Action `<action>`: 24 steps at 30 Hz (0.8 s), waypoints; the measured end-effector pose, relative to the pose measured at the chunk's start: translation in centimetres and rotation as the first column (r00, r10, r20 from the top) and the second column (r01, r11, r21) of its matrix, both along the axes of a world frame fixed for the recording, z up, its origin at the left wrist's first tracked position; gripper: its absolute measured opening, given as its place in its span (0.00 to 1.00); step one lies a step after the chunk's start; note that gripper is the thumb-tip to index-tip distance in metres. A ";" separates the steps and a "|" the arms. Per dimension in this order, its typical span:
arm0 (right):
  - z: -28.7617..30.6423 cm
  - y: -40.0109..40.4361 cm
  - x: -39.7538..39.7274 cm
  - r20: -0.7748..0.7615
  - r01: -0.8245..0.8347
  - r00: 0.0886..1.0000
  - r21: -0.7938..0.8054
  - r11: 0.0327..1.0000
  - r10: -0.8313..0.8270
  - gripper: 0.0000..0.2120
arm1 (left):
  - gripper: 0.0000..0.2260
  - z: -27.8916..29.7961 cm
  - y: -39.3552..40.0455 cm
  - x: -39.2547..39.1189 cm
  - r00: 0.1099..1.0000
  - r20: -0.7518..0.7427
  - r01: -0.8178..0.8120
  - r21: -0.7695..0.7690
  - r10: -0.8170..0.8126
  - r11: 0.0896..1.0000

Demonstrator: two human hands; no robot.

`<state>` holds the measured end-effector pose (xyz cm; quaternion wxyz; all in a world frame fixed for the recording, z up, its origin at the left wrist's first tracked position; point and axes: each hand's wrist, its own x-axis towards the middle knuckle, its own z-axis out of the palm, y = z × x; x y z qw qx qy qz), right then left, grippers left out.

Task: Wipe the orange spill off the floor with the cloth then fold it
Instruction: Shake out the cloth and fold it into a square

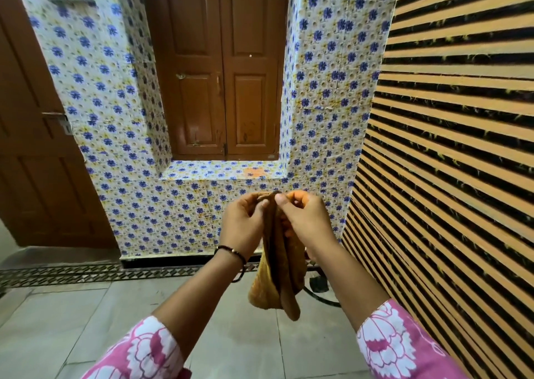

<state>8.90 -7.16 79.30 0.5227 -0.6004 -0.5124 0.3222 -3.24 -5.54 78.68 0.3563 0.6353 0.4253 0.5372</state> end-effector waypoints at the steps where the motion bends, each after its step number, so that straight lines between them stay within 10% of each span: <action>1: -0.1 0.0 0.4 0.161 0.001 0.987 -0.014 1.000 0.001 0.14 | 0.09 0.3 0.2 -0.3 0.999 -0.032 -0.003 0.019 0.003 1.000; 4: -0.5 -0.1 1.8 0.419 -0.002 0.907 -0.078 0.997 0.035 0.23 | 0.09 1.8 0.9 -0.8 0.989 -0.149 0.031 0.084 -0.018 0.996; 12: -6.0 -0.8 3.7 0.264 -0.398 0.811 -0.408 0.822 0.523 0.19 | 0.14 7.0 0.7 -2.3 0.998 0.004 0.064 0.208 -0.066 0.976; 24: -0.3 -2.4 8.6 0.138 -0.395 0.910 0.006 0.919 0.390 0.06 | 0.10 3.0 3.2 -9.8 0.969 -0.196 -0.126 0.123 0.148 0.984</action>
